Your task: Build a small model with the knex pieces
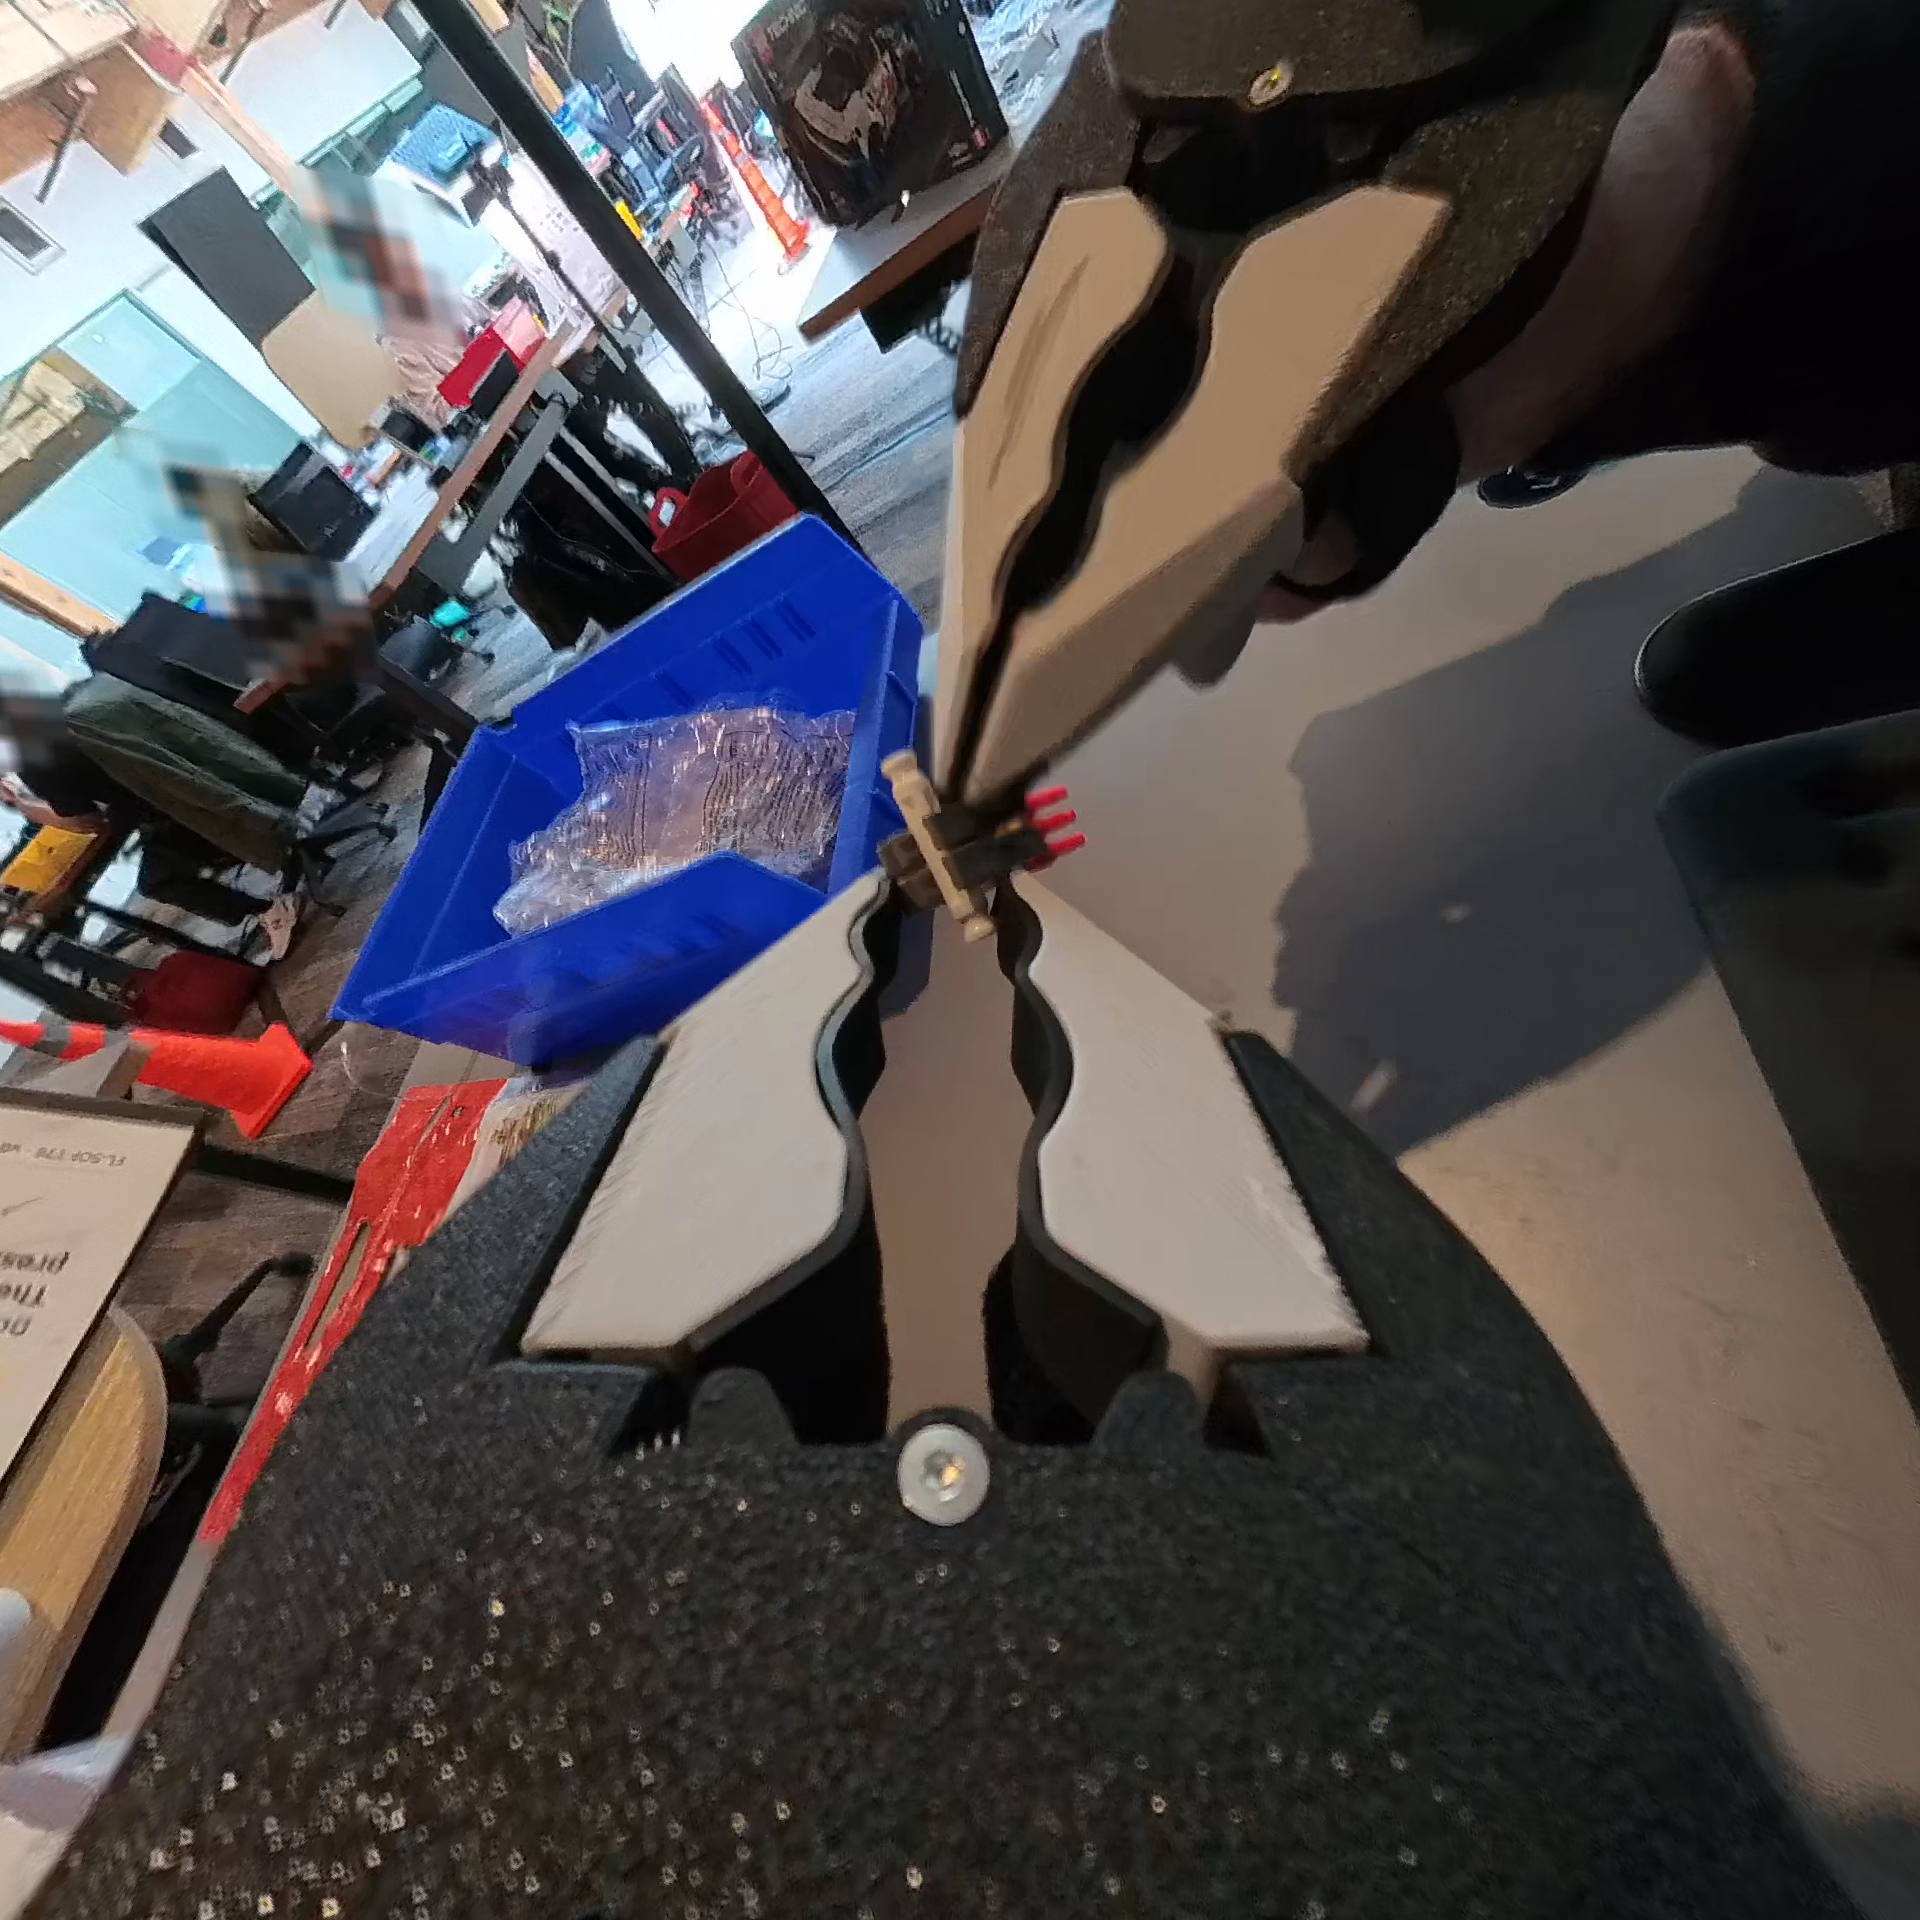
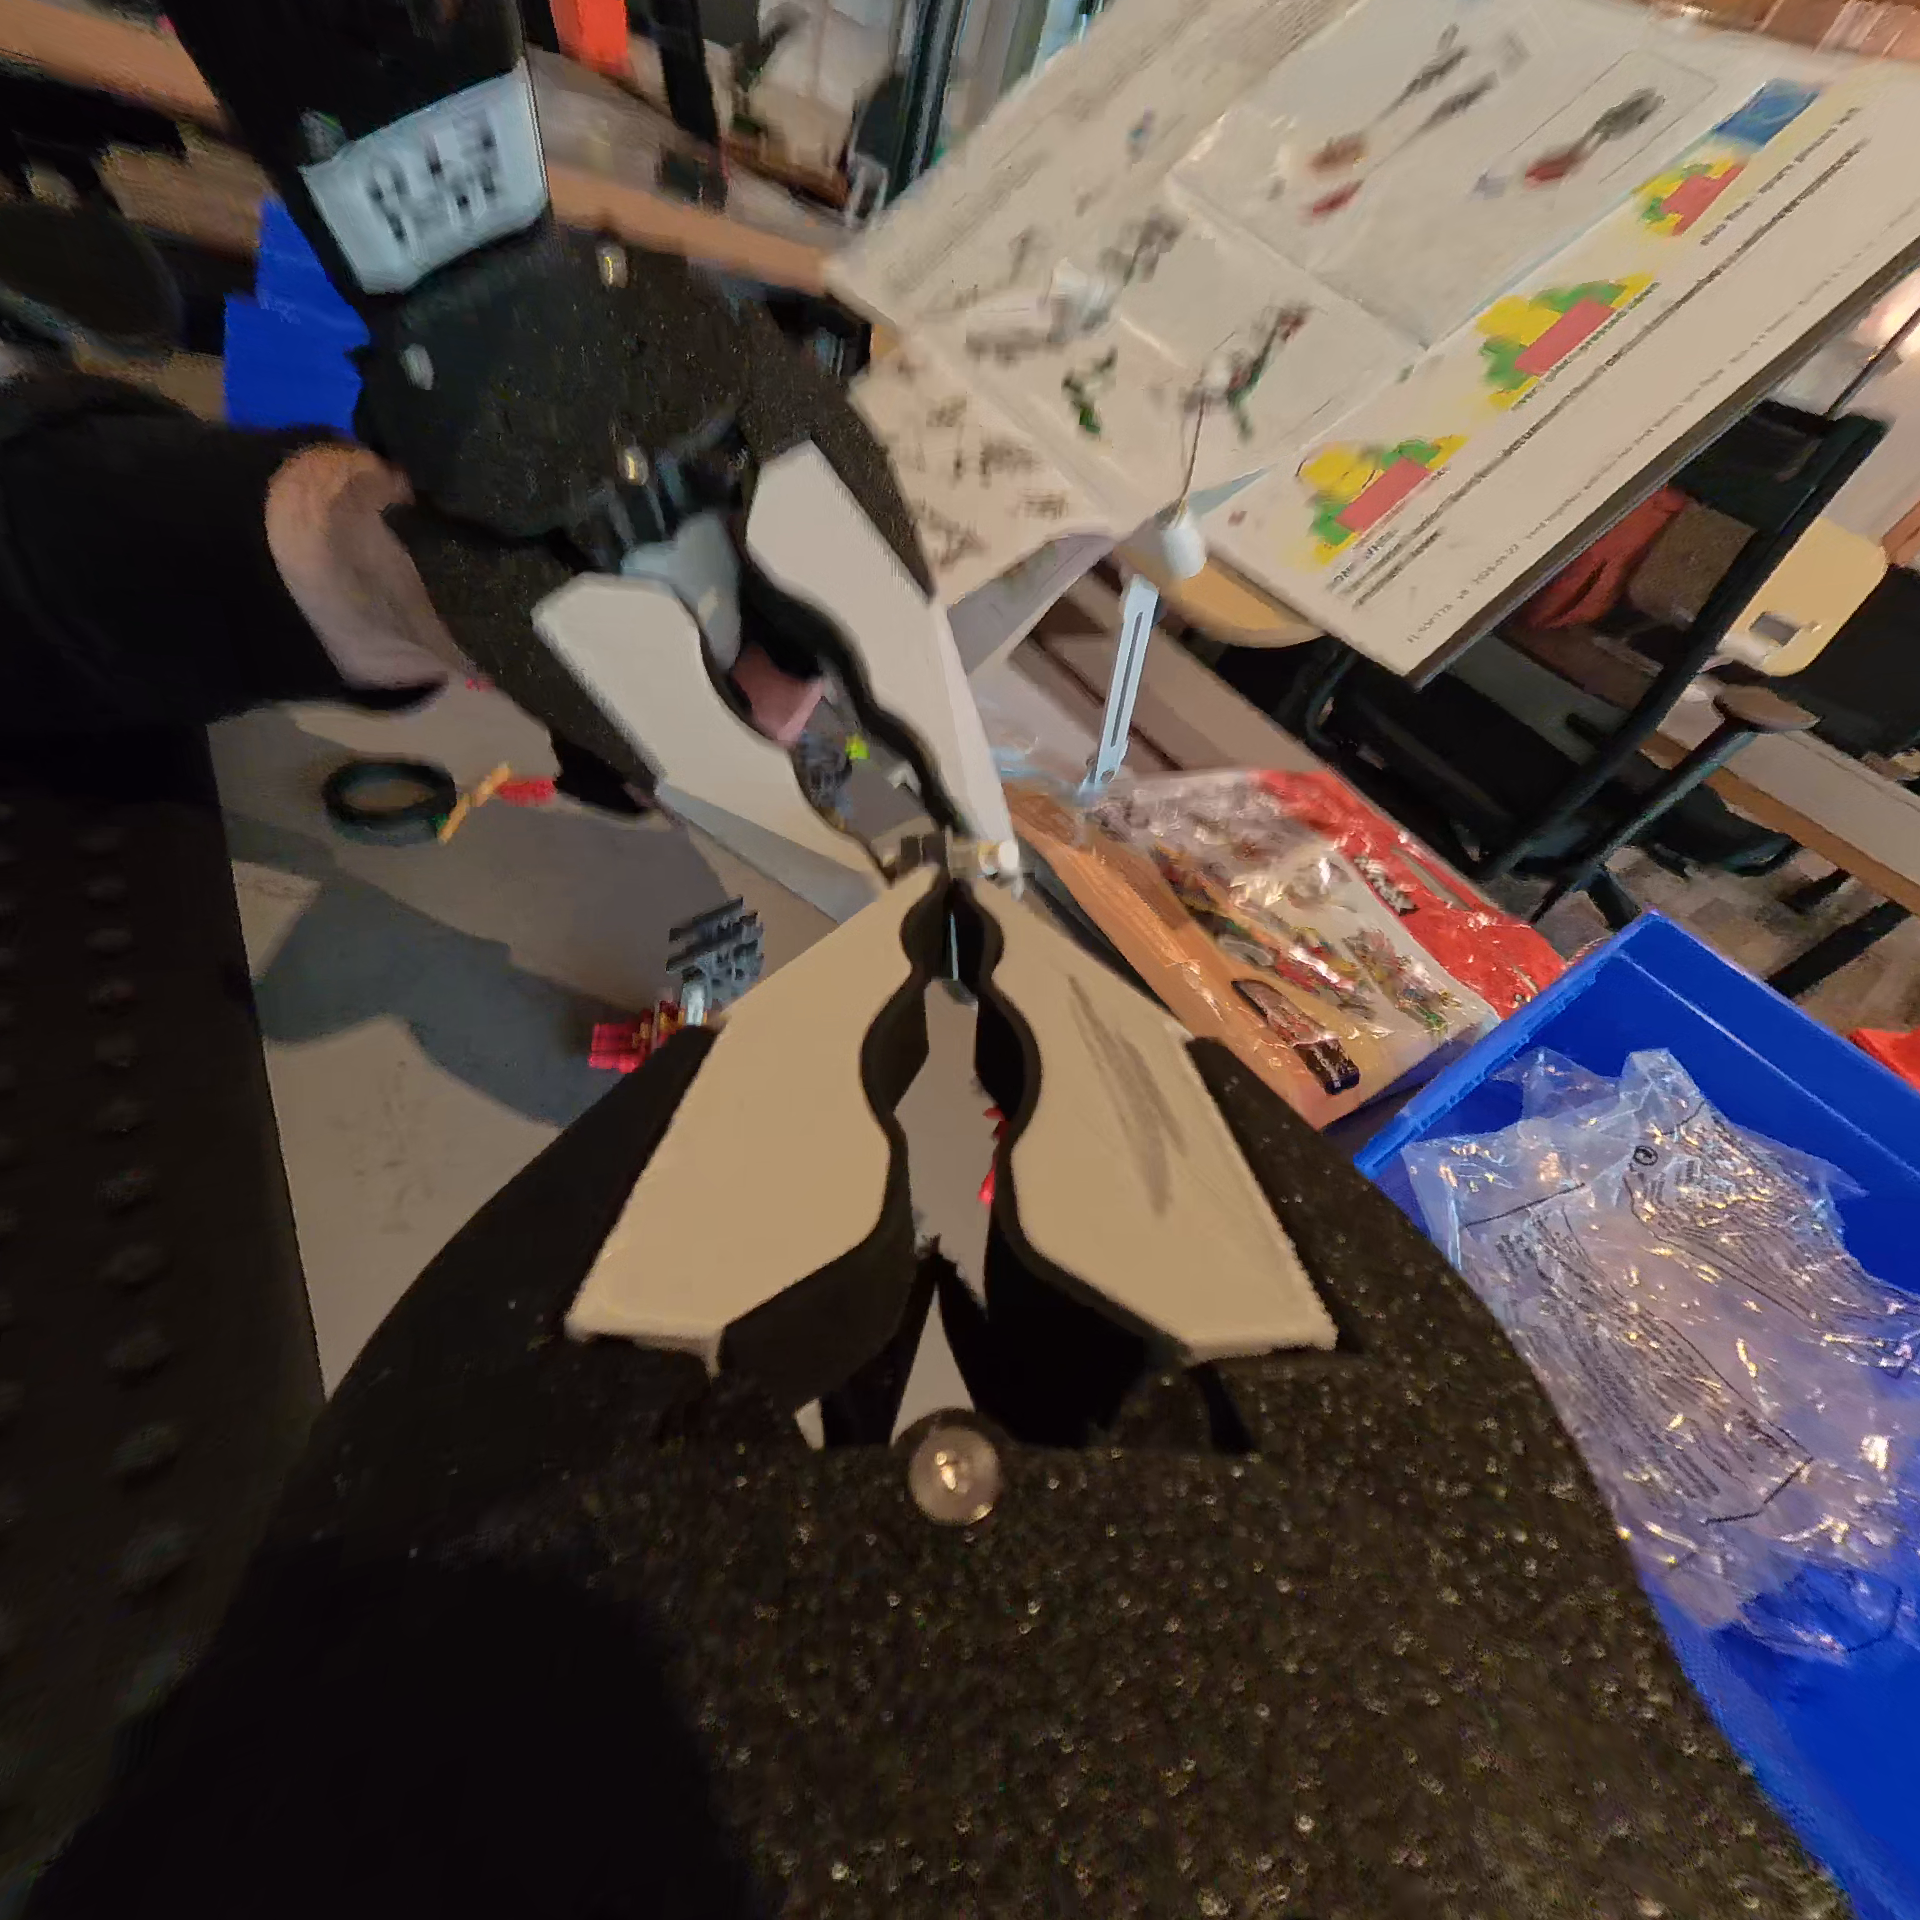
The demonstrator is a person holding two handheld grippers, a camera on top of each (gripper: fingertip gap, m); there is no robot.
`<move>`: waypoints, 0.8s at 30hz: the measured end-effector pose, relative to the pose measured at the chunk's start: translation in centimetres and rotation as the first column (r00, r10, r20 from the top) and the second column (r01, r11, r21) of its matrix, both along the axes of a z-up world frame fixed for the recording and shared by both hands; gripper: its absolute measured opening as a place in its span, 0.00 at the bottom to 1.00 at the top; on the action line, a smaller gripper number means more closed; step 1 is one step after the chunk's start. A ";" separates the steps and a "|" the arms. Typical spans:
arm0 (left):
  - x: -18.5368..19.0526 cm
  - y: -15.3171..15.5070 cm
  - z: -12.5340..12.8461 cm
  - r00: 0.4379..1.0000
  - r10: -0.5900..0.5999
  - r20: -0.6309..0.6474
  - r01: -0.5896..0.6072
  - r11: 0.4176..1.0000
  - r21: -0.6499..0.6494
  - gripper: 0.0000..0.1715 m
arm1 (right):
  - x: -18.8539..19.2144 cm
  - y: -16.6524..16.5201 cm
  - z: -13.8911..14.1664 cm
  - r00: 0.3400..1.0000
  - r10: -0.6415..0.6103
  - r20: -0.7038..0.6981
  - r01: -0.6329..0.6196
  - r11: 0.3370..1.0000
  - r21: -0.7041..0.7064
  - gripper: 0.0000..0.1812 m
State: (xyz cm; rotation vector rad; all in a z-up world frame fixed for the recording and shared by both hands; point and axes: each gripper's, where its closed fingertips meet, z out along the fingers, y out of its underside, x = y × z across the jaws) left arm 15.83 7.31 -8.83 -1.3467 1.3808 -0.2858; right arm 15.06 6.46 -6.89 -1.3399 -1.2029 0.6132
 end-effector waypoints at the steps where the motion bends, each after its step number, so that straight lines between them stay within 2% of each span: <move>1: 0.0 0.0 -0.1 1.000 -0.002 -0.009 0.002 1.000 0.006 0.09 | 0.1 0.0 0.3 0.999 0.004 -0.033 -0.005 1.000 -0.024 0.00; 2: 0.1 0.0 0.0 1.000 0.000 -0.002 0.000 1.000 0.010 0.09 | 0.0 -0.1 0.5 0.998 0.008 -0.064 -0.010 0.999 -0.039 0.00; 5: 0.0 0.2 -0.4 1.000 0.016 -0.023 -0.016 1.000 0.021 0.09 | -0.1 0.1 0.0 0.999 -0.014 -0.043 0.012 0.999 -0.037 0.00; 13: 0.3 -0.3 1.0 0.982 -0.053 0.180 0.084 0.981 -0.173 0.08 | 0.1 -0.4 1.3 0.988 0.007 -0.152 -0.027 0.992 -0.125 0.02; 19: -0.1 -0.5 2.3 0.946 -0.081 0.312 0.172 0.946 -0.274 0.08 | 1.7 -0.5 1.6 0.995 -0.037 -0.097 0.034 0.999 -0.033 0.05; 24: 0.4 -1.0 1.8 0.953 -0.098 0.288 0.183 0.941 -0.285 0.08 | 1.3 -0.6 1.3 0.997 -0.077 0.012 0.075 0.993 0.096 0.04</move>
